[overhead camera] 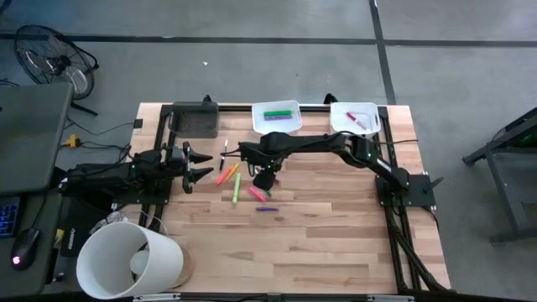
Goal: Pick & Place Markers
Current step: Put the pink marker pen into the right white bin
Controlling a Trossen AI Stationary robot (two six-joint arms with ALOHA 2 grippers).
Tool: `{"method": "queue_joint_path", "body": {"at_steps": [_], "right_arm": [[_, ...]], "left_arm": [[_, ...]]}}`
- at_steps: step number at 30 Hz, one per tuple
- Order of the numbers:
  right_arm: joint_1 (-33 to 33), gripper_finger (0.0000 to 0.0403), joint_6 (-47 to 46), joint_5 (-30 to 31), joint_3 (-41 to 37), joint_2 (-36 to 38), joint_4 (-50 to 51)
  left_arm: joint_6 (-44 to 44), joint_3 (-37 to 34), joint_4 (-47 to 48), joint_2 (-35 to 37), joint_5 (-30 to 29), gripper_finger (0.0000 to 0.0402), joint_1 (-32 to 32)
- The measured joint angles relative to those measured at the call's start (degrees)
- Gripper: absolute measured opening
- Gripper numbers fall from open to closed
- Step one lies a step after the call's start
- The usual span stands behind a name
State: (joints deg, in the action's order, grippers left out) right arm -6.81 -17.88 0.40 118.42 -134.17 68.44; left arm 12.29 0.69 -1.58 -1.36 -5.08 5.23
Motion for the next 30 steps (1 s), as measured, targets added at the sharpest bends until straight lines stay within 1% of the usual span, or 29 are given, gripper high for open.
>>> {"method": "queue_joint_path", "body": {"at_steps": [6,11,17,23,30], "right_arm": [[0.09,0.0172,-1.52,-0.38,-2.32,-0.17,-0.20],[0.33,0.0172,-1.27,3.77,-3.99,-0.18,-1.02],[0.44,0.0172,-1.67,3.63,-4.19,-0.20,-1.71],[0.88,0.0173,-2.64,5.70,-4.19,-0.20,-1.57],[0.98,0.0192,-2.68,5.05,-4.19,-0.20,-2.62]], "left_arm": [[0.00,0.00,0.00,0.01,0.00,0.0211,0.01],[-0.02,0.00,0.02,0.00,0.00,0.0211,0.02],[-0.01,0.00,0.01,0.00,0.00,0.0211,0.01],[-0.02,0.00,0.00,0.02,0.00,0.0211,0.02],[-0.02,0.00,0.01,0.01,-0.02,0.0211,0.01]]}}
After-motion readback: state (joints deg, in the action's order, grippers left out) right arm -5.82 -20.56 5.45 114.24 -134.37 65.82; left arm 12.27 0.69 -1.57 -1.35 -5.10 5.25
